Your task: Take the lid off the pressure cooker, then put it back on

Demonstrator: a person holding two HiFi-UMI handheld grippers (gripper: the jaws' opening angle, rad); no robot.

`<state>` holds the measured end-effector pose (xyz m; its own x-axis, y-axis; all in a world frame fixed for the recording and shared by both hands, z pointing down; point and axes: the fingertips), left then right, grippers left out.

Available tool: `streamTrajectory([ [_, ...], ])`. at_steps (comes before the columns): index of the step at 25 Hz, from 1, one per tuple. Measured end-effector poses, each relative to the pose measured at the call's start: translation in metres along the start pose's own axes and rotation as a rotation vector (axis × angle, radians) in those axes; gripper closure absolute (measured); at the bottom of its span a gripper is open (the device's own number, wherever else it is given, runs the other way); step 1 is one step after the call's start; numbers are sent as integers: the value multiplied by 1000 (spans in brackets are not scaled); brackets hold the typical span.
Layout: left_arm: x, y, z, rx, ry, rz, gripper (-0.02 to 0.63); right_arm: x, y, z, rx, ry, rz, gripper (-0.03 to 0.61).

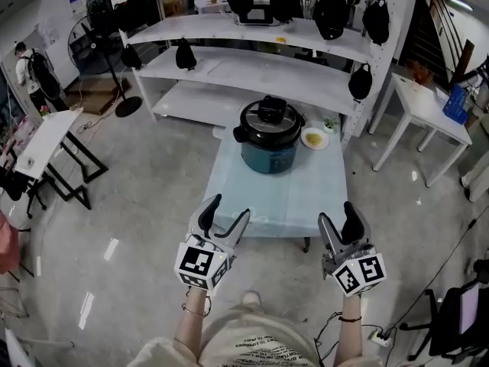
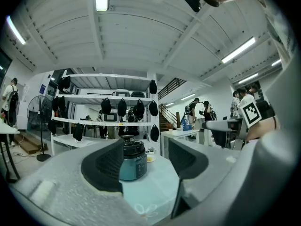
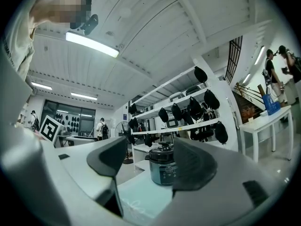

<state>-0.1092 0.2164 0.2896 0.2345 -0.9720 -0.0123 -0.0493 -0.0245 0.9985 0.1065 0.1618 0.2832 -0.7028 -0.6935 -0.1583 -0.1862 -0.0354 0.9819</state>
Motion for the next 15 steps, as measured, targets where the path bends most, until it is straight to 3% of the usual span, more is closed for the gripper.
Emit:
streamTrajectory([
  [15,43,25,40,-29,1,49,331,60,20,-16,45,7,29,284],
])
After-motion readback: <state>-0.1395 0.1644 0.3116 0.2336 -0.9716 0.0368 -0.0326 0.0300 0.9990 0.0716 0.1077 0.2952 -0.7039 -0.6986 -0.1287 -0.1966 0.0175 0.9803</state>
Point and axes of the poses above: the fingertips, and each gripper's own axes: x forward along the fingers, z to its left, y out of its underside, and after that the axes turned 1 degree about -z, right-handed
